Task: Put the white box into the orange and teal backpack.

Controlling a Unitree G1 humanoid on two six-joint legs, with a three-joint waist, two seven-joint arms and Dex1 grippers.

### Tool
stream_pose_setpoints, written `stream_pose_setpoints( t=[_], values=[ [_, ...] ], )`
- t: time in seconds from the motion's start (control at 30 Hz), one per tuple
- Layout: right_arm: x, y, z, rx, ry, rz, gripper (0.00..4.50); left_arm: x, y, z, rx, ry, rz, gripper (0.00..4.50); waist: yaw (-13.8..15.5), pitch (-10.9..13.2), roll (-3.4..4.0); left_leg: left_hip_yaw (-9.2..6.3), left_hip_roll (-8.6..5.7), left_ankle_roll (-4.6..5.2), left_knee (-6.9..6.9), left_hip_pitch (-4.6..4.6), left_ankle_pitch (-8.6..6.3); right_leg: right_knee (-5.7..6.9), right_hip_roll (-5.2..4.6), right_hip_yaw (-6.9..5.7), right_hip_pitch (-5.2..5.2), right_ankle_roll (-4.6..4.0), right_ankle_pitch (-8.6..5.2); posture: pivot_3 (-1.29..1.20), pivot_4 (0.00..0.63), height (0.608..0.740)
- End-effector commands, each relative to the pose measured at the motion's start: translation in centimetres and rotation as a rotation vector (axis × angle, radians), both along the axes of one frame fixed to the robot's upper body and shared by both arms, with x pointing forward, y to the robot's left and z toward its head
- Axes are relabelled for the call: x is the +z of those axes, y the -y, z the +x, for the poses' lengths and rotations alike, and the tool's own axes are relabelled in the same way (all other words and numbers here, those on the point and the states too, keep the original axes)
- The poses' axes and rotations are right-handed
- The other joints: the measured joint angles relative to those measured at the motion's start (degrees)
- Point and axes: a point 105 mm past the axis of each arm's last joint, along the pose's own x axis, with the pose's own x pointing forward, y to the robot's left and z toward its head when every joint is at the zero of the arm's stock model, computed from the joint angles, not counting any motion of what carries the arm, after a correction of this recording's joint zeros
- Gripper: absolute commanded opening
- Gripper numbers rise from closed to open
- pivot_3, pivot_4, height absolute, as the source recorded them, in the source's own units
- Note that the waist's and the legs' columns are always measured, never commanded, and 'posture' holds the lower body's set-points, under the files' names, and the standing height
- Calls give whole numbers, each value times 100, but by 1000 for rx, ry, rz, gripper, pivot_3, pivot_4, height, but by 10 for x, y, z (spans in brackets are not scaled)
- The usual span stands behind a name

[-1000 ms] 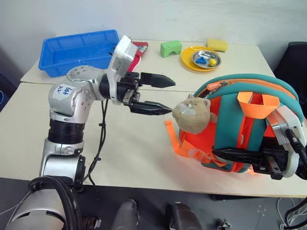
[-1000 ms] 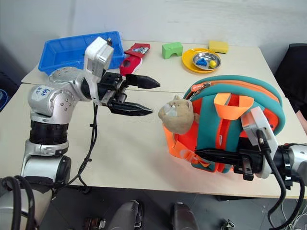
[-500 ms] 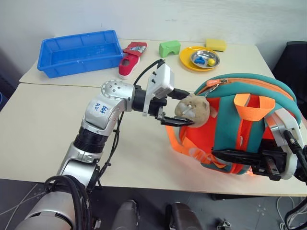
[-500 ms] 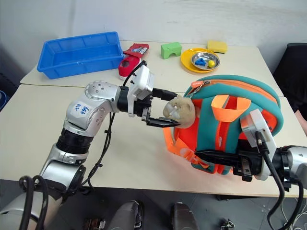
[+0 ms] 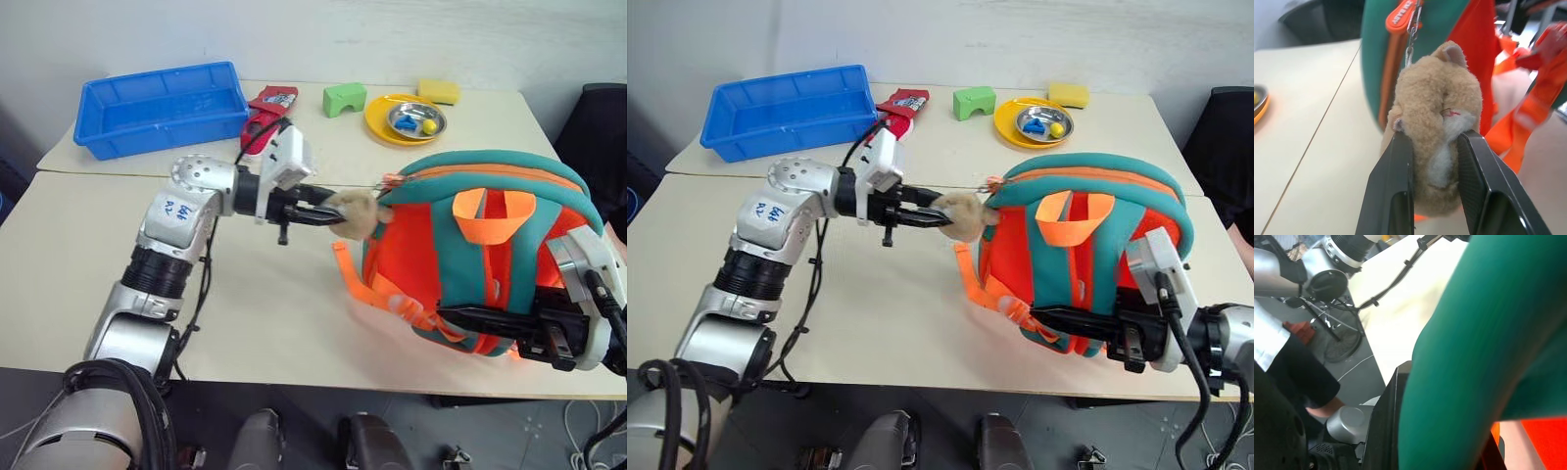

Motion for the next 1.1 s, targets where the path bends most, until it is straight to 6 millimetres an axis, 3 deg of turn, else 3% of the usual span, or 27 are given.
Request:
stream_pose_setpoints(
  t=[0.03, 0.17, 0.3, 0.43, 0.53, 0.63, 0.73, 0.83, 0.97, 1.03, 1.07, 1.1],
  values=[
    [8, 3, -4, -12, 54, 5, 0, -19, -21, 21, 108, 21, 58, 845, 6, 0, 0, 0, 0, 1, 0, -1, -1, -1, 0, 0, 0, 0, 0, 0, 150, 740],
    [6, 6, -4, -32, 53, 1, 0, -47, -8, 25, 94, -6, 81, 845, 43, 0, -1, 0, -1, 14, 4, -3, -8, -1, -4, -1, 0, 0, 0, 0, 150, 740],
    [5, 9, 1, -68, 80, 1, 0, -93, 20, -1, -59, -2, 188, 845, 69, 0, 0, 2, -2, 13, 5, -4, -8, -2, -5, 1, 0, 0, 0, 0, 150, 740],
    [6, 9, 6, -107, 119, 7, 0, -120, 31, -12, -111, 78, 296, 845, 87, -2, 2, 2, 1, 7, 6, -2, -4, 4, -2, 2, -3, 0, 0, 0, 150, 740],
    [4, 10, 10, -138, 144, -4, 0, -121, 32, -11, -96, 117, 304, 845, 140, -7, 10, 2, -1, 21, 7, 12, -11, 4, -3, 2, 11, 0, 0, 0, 150, 740],
    [-4, 18, 18, -213, 135, -54, 0, -111, 20, -6, -55, 83, 275, 845, 145, -8, 10, -1, -2, 30, 12, 11, -16, 4, -5, 0, 16, 0, 0, 0, 150, 740],
    [-12, 32, 18, -242, 66, -80, 980, -102, 2, -8, -52, 4, 246, 1839, 117, -8, 10, -2, -2, 31, 10, 10, -17, 3, -4, -1, 15, 0, 0, 0, 150, 740],
    [-4, 56, 13, -280, 45, -81, 2014, -92, -25, -13, -45, -77, 237, 2802, 42, -8, 12, 1, 1, 29, -3, 9, -16, 3, 0, 0, 6, -1, 0, 0, 150, 740],
    [9, 96, -2, -326, 20, -143, 3331, -83, -75, -13, 19, -130, 279, 3993, 3, -6, 14, 1, 1, 29, -11, 9, -15, -1, 1, -1, 4, -1, 0, 0, 150, 740],
    [28, 138, -12, -436, 13, -186, 4063, -46, -115, -16, 94, -244, 155, 4500, -4, -5, 14, 3, -1, 31, -9, 6, -16, -3, -1, 0, 3, -1, 0, 0, 150, 740],
    [37, 154, -17, -473, 14, -198, 4398, -29, -128, -18, 115, -277, 89, 4500, -11, -1, 11, 5, -2, 32, -11, 6, -16, -5, -2, 1, 1, -1, 0, 0, 150, 740],
    [45, 166, -22, -504, 21, -205, 4458, -12, -139, -17, 157, -289, 20, 4500, -16, 2, 6, 11, -3, 35, -13, 3, -17, -4, -4, 4, -5, -1, 0, 0, 150, 740]
  ],
)
